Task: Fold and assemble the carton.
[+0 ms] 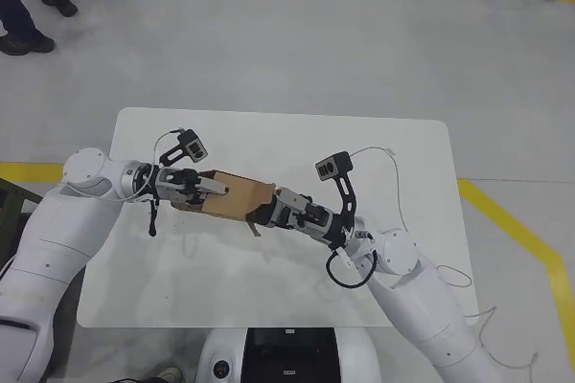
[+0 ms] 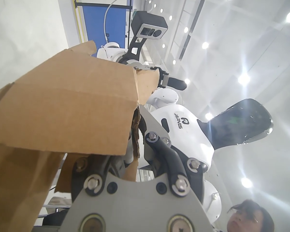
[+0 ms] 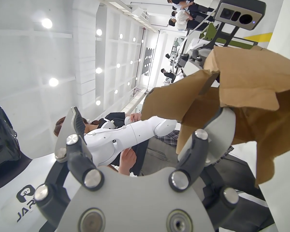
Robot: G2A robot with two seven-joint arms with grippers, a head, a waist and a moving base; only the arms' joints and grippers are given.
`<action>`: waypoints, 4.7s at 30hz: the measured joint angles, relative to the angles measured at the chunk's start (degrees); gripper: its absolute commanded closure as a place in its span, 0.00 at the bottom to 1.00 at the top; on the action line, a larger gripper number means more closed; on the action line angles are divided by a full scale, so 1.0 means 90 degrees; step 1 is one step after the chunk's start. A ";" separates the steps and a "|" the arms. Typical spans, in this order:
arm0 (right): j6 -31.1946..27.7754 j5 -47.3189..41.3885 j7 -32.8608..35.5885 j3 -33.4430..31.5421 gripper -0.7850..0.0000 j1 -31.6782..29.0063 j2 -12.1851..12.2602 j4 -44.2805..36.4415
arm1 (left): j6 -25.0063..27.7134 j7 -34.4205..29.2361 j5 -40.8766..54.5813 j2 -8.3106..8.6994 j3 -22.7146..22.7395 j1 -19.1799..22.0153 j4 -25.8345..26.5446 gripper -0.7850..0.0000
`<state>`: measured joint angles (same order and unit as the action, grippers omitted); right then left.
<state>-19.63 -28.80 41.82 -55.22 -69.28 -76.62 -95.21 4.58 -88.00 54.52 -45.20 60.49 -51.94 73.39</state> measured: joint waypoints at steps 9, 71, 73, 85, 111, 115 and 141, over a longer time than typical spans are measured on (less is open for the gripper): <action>-0.0137 0.0051 -0.0101 -0.0138 0.00 0.0185 -0.0015 0.0236 | -0.0066 0.0000 0.0051 0.0138 -0.0261 0.0012 0.0206 1.00; 0.0126 0.0753 -0.0235 0.0222 0.00 0.0150 -0.0094 0.0647 | -0.0201 0.0000 0.2304 0.0454 -0.0887 0.0639 0.0354 1.00; 0.0120 0.0766 -0.0236 0.0234 0.00 0.0146 -0.0097 0.0630 | -0.0164 0.0000 0.2289 0.0450 -0.0902 0.0659 0.0332 1.00; 0.0122 0.0893 -0.0221 0.0315 0.00 0.0113 -0.0108 0.0547 | -0.0146 0.0000 0.2205 0.0435 -0.1055 0.0716 0.0407 1.00; -0.0635 0.0848 -0.1058 -0.0591 0.00 -0.0252 -0.0017 -0.0210 | 0.0106 0.0000 0.1583 0.0560 -0.1180 0.0839 -0.0082 1.00; -0.0686 0.0716 -0.1036 -0.0684 0.00 -0.0373 0.0001 -0.0423 | 0.0121 0.0000 0.1571 0.0577 -0.1239 0.0879 -0.0143 1.00; -0.0428 0.0130 -0.0435 -0.0257 0.00 -0.0276 -0.0043 -0.0618 | -0.0036 0.0000 0.1498 0.0583 -0.1796 0.1098 0.0047 1.00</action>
<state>-23.48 -27.62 37.90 -57.53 -71.76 -77.01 -100.77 4.26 -88.00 68.00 -39.96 44.32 -42.05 73.82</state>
